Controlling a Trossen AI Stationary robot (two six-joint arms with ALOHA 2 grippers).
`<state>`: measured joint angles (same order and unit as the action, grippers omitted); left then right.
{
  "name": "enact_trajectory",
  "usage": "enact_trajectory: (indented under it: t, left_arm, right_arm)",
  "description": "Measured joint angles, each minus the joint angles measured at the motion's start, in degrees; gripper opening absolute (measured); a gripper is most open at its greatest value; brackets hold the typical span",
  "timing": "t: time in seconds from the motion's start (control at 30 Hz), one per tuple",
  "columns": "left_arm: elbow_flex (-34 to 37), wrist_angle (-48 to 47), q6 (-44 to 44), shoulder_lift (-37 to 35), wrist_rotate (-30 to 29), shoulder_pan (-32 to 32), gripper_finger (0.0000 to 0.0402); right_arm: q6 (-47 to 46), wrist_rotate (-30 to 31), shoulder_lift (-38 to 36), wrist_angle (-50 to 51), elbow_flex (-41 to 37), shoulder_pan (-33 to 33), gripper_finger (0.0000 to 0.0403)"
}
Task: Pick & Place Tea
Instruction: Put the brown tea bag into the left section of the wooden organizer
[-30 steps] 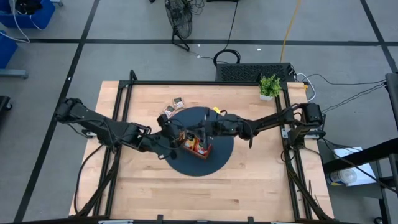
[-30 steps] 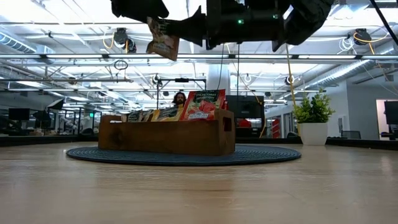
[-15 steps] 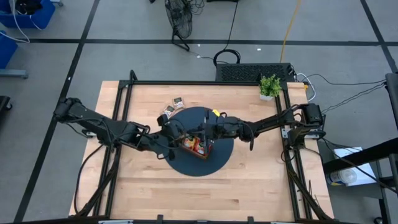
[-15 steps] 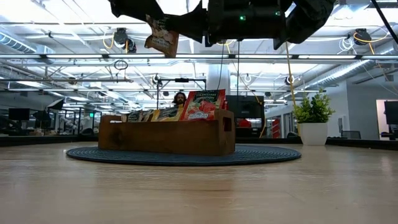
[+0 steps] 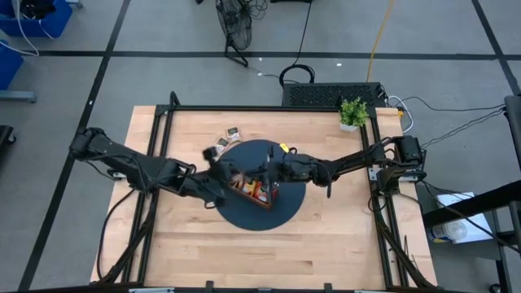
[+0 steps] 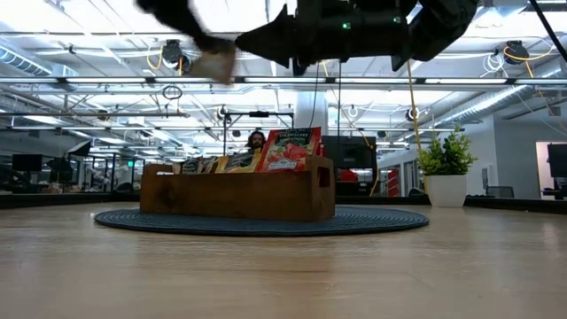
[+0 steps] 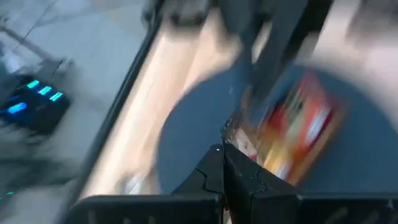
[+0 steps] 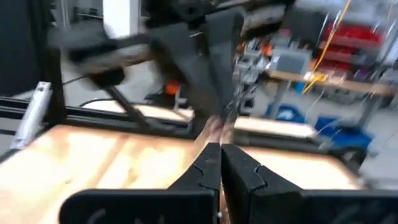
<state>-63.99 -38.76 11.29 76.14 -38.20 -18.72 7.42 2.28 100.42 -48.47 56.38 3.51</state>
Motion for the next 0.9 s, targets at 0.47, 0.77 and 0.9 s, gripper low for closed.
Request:
enact_trajectory:
  t: [0.47,0.77,0.9]
  left_arm:
    - [14.38,3.44,-27.11,-1.29,16.05,6.33,0.0002]
    - [22.81,16.97,-38.81,-1.36,25.17,14.11,0.0002]
    - [24.69,22.47,-41.29,-1.36,30.47,17.18,0.0003]
  right_arm:
    - [-6.34,-1.03,0.00,4.97,-0.04,2.36,0.0008]
    - [-5.16,-0.96,0.00,4.99,-0.04,3.89,0.0008]
    - [-5.20,-0.79,0.00,5.09,-0.04,3.89,0.0007]
